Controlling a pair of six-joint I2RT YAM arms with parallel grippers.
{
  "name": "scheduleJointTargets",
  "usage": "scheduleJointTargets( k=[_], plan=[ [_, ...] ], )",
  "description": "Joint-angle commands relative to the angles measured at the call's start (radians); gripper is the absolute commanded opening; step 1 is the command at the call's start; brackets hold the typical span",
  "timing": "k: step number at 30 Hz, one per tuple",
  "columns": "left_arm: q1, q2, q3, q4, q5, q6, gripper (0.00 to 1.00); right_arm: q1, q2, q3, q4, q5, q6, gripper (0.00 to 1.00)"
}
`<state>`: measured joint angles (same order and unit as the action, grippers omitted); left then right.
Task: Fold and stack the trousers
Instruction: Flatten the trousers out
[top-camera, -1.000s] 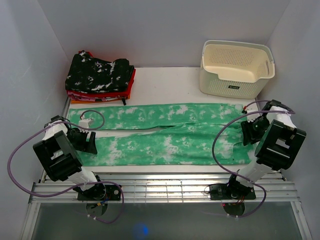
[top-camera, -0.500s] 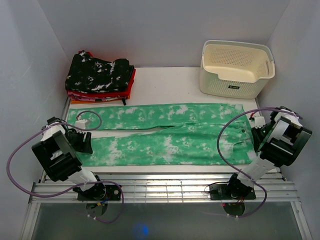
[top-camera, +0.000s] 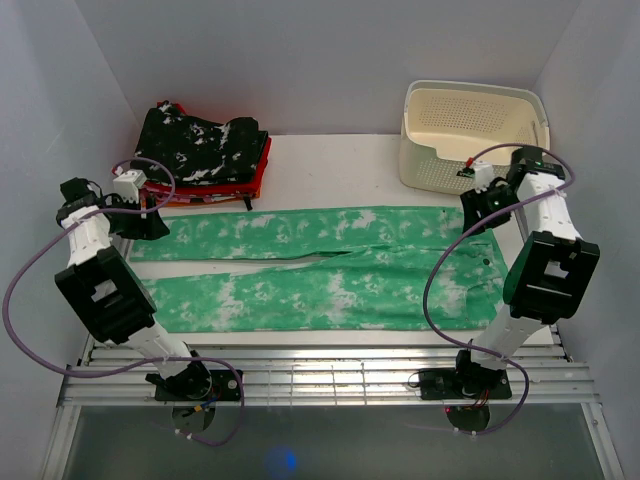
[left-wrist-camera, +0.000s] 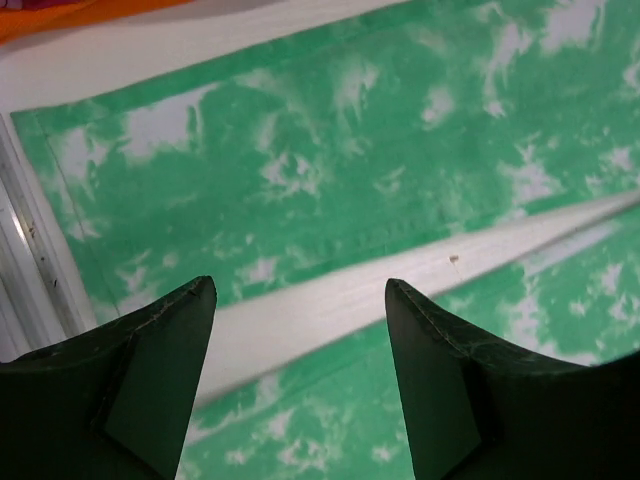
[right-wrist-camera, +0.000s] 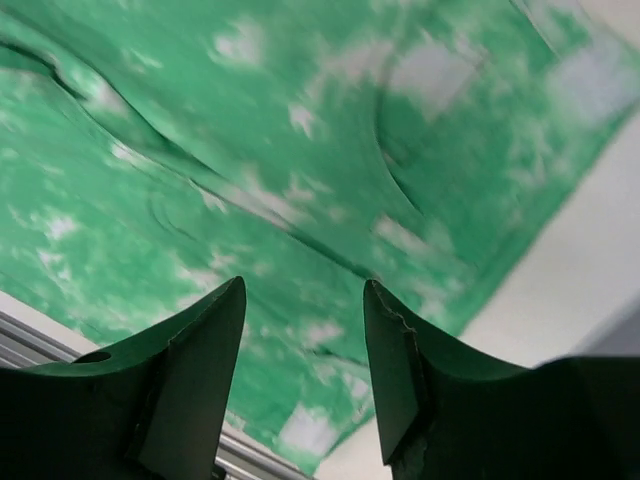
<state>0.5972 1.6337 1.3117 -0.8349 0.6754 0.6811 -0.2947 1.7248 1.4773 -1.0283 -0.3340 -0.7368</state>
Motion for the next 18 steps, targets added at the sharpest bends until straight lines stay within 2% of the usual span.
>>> scheduleJointTargets(
  k=[1, 5, 9, 11, 12, 18],
  plan=[
    [-0.039, 0.103, 0.026, 0.16, 0.02, -0.176, 0.79, 0.097, 0.045, 0.003, 0.099, -0.066, 0.134, 0.56],
    [-0.05, 0.207, 0.054, 0.174, -0.022, -0.232, 0.78, 0.143, 0.13, -0.015, 0.163, -0.045, 0.168, 0.54],
    [-0.05, 0.258, 0.014, 0.171, -0.12, -0.212, 0.72, 0.149, 0.141, -0.104, 0.217, 0.024, 0.096, 0.51],
    [-0.05, 0.246, -0.049, 0.168, -0.152, -0.175, 0.7, 0.147, 0.119, -0.193, 0.258, 0.062, 0.062, 0.49],
    [-0.051, 0.235, -0.075, 0.168, -0.187, -0.137, 0.68, 0.147, 0.111, -0.222, 0.269, 0.099, 0.047, 0.45],
    [-0.03, 0.134, -0.248, 0.114, -0.258, -0.005, 0.62, 0.118, 0.038, -0.403, 0.267, 0.168, -0.078, 0.34]
  ],
)
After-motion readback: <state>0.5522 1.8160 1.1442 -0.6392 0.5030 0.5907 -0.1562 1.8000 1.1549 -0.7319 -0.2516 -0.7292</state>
